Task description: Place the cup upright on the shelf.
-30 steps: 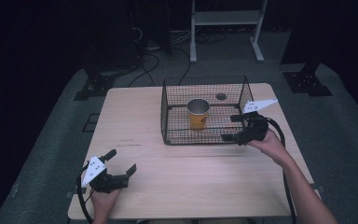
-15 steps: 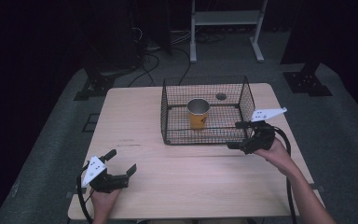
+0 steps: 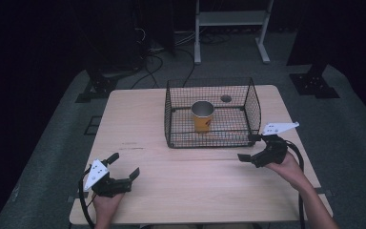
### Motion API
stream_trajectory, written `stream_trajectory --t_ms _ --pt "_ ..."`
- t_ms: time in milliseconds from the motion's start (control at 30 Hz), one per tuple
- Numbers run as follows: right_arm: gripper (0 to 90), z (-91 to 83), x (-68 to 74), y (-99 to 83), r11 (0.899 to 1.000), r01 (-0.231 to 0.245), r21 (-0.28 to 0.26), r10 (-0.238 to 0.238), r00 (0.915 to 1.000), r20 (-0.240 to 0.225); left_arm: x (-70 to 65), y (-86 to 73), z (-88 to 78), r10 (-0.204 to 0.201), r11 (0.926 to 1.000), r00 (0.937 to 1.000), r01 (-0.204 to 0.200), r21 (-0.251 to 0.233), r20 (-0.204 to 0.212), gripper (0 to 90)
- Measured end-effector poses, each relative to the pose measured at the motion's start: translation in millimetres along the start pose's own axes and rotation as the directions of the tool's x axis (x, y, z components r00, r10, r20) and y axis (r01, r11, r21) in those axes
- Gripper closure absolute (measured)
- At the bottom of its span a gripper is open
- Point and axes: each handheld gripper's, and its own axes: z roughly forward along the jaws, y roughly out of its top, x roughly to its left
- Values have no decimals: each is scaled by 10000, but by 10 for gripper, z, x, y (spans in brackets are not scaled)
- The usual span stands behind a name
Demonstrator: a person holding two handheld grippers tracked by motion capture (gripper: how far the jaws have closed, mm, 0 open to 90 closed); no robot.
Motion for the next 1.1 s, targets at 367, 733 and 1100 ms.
stream_trajectory --t_ms 367,733,1100 --pt "0 -90 38 -213 9995 -229 -213 233 9995 193 -5 0 2 -4 10000 10000 4 -1 -6 9" --pt "90 -224 58 -408 9966 -448 -690 472 9984 324 -6 -1 1 -4 10000 10000 4 -4 -36 9" --pt "90 -309 78 -581 9922 -841 -923 884 9952 432 -6 0 -1 14 10000 10000 -14 -14 -51 9"
